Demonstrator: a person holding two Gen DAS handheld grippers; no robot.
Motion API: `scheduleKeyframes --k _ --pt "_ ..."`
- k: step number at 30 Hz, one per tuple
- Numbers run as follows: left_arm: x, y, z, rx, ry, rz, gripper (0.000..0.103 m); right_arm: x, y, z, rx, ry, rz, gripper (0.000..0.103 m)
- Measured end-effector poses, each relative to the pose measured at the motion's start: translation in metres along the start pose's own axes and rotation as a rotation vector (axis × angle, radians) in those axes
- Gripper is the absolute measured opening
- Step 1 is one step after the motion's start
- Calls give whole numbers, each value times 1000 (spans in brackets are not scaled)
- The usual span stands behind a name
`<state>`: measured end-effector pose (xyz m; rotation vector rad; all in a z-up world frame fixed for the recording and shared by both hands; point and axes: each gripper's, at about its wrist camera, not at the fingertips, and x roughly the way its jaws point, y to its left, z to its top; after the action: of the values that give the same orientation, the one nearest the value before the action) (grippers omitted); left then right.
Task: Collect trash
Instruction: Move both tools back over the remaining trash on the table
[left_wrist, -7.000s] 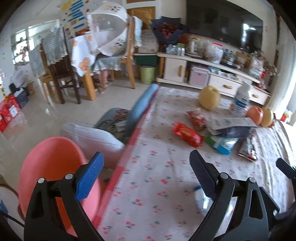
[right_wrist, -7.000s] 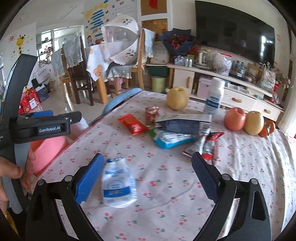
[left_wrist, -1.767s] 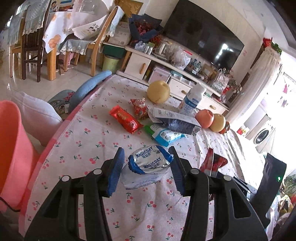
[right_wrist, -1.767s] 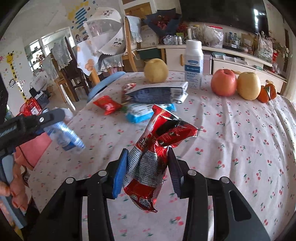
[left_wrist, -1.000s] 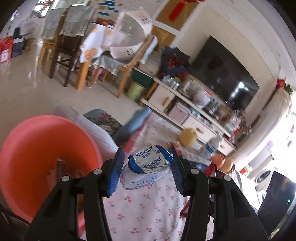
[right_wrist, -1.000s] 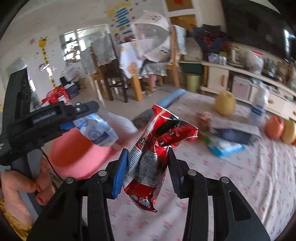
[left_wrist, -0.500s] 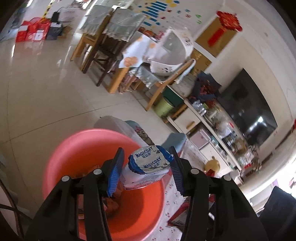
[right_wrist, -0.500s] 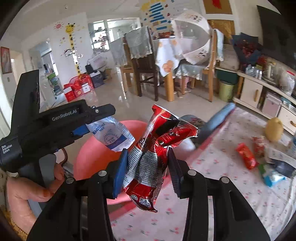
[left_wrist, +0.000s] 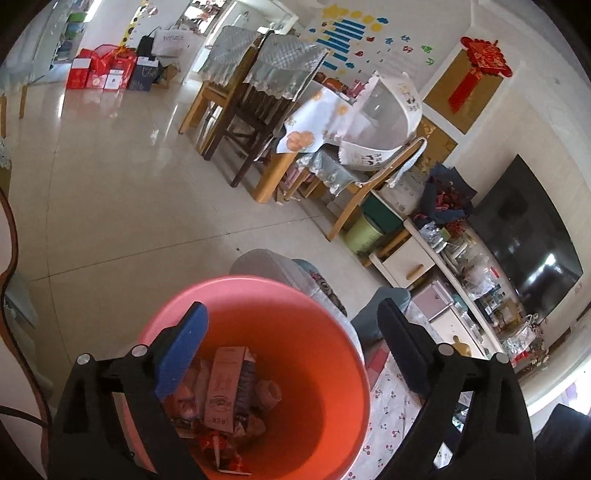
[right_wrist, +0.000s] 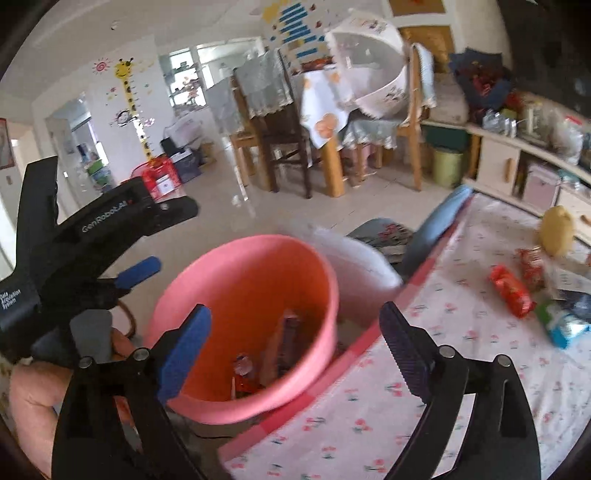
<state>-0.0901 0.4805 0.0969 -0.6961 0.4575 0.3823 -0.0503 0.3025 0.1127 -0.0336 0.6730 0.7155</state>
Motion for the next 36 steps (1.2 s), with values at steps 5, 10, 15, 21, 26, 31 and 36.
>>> scheduleKeyframes --k 5,10,15,21,26,31,36 --pt "-3 -13 -6 75 -35 -38 96 -16 -21 -4 -8 -58 -90 98" --pt "-11 -35 -17 185 -83 -88 96 -25 -36 -11 -15 -46 -160 98" --pt "-14 -59 -27 273 -96 -125 96 -40 -49 -20 -3 -56 -170 98" --pt "-14 -78 -38 347 -90 -134 96 -52 -60 -25 6 -63 -187 98" --pt "-11 -92 -48 409 -58 -144 96 -57 -70 -31 15 -58 -207 98" --pt "-6 -107 -59 454 -19 -138 96 -65 -79 -35 17 -57 -225 98" --pt "-3 -121 -69 491 1 -128 96 -74 -88 -39 24 -58 -235 98"
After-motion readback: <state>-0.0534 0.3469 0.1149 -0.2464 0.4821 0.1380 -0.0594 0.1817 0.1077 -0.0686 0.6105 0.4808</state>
